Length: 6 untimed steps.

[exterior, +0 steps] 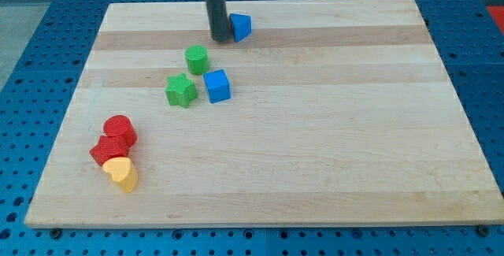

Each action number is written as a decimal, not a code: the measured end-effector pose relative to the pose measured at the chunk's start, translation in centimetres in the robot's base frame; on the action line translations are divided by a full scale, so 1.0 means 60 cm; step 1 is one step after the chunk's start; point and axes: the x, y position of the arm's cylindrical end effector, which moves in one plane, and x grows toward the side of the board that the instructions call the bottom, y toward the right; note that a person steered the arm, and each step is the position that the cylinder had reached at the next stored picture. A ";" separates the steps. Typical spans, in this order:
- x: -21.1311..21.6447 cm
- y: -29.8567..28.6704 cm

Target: Push the yellow hexagon towards left

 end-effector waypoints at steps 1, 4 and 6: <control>-0.023 0.044; -0.060 0.052; -0.038 -0.053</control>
